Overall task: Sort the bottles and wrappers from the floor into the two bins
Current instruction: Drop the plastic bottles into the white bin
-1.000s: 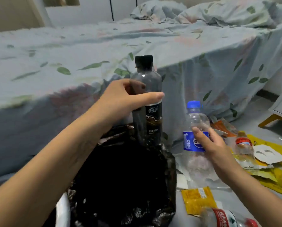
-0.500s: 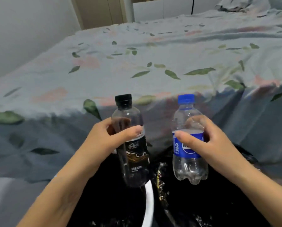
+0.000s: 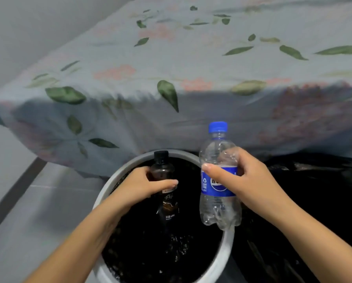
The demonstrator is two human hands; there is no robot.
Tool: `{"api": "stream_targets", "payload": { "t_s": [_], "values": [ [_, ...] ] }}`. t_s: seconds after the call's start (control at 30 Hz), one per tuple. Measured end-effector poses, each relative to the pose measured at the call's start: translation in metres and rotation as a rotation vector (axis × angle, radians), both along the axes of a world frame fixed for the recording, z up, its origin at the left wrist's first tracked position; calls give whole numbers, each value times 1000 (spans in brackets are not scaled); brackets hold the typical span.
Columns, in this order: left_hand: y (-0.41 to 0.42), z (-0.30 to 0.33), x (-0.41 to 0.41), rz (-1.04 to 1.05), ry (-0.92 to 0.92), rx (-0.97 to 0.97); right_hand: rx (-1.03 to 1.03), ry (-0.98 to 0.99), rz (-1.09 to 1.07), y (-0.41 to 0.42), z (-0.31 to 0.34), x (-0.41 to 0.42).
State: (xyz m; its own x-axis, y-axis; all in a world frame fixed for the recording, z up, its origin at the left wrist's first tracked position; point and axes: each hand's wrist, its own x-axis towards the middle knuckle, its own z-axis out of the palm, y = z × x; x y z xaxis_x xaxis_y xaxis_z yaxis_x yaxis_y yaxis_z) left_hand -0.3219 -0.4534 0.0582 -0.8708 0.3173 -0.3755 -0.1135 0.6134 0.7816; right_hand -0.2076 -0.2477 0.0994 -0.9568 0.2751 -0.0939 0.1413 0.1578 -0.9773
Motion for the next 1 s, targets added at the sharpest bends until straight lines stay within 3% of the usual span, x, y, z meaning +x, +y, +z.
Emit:
{"api": "stream_targets", "payload": {
  "t_s": [0.3,0.43,0.57,0.7,0.77,0.83,0.9,0.93,1.0],
  "values": [
    [-6,-52,-22,-83,-132,-245,59,-104,-18,0,-5,-4],
    [-6,-61,-29,-143,-18,-325,34,-107,6,-4,-4,-4],
    [-1,-63,-31,-244,101,-529,30,-109,-8,-3,-3,-2],
    [11,-29,-23,-228,294,-706,48,-114,-28,4,-1,0],
    [22,-4,-18,-164,478,-594,61,-109,-39,7,0,0],
    [39,27,-7,-57,525,-222,57,-96,-50,9,2,0],
    [57,61,6,-24,266,207,59,-85,-49,10,3,0],
    [65,74,12,-57,120,324,69,-81,-42,10,3,0],
    [77,88,18,-191,3,322,100,-69,-24,9,4,0]
  ]
}}
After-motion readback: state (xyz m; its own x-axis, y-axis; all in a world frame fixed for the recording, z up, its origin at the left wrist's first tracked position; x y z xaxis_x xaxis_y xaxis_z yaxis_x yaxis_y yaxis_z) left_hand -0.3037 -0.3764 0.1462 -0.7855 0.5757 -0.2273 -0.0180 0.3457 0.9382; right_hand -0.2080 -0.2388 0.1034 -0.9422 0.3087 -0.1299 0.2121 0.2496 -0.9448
